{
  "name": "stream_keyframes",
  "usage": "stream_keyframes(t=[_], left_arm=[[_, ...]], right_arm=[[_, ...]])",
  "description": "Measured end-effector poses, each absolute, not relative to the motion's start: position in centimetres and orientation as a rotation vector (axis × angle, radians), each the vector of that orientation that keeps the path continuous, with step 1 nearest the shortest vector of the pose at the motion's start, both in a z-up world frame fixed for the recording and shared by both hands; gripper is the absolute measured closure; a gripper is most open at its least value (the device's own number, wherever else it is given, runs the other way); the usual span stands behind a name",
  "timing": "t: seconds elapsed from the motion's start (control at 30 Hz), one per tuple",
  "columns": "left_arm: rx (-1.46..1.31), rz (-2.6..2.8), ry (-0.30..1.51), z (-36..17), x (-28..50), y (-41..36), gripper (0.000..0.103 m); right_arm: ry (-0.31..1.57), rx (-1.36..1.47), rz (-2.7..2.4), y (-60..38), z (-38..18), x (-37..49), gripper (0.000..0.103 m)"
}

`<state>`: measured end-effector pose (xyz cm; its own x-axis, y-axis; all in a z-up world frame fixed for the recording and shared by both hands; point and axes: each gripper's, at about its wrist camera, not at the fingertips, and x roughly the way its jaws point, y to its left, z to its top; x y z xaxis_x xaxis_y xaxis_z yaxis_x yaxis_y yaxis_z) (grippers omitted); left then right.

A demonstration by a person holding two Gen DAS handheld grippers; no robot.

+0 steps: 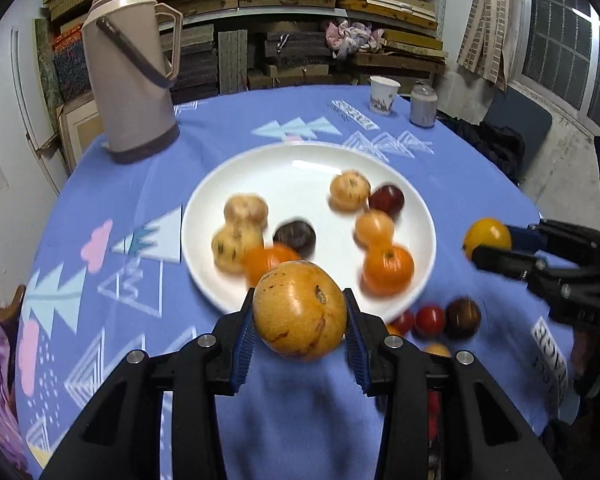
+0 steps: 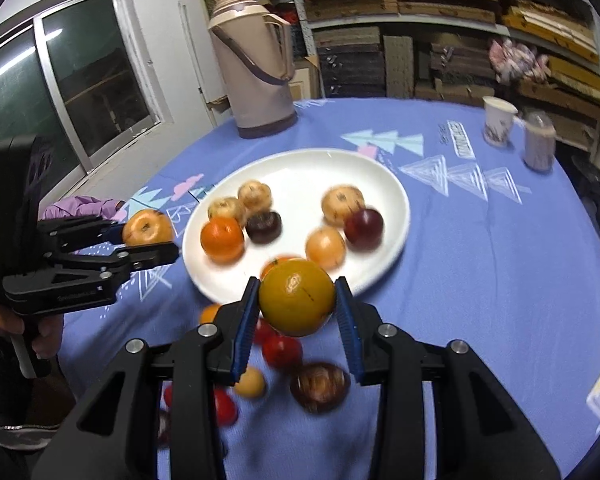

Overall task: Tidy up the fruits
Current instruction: 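Lower both held fruits onto the white plate and open both tools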

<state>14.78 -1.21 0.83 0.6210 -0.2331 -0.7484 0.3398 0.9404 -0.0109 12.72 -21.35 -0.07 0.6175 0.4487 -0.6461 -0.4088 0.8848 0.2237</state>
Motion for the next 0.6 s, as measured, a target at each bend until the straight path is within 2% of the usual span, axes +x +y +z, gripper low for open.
stream_keyframes(t=[0.23,0.6], left_arm=[[0.110,-0.272,0.877,0.6,21.2,-2.2,0.062],[0.124,-0.222,0.941,-1.7,24.5,-3.0,0.061]], right_arm=[[0.773,0.007,0.490,-18.0,-0.5,18.4,0.066],[0.822,-0.070,0.477,-15.4,-3.3,22.1,0.066]])
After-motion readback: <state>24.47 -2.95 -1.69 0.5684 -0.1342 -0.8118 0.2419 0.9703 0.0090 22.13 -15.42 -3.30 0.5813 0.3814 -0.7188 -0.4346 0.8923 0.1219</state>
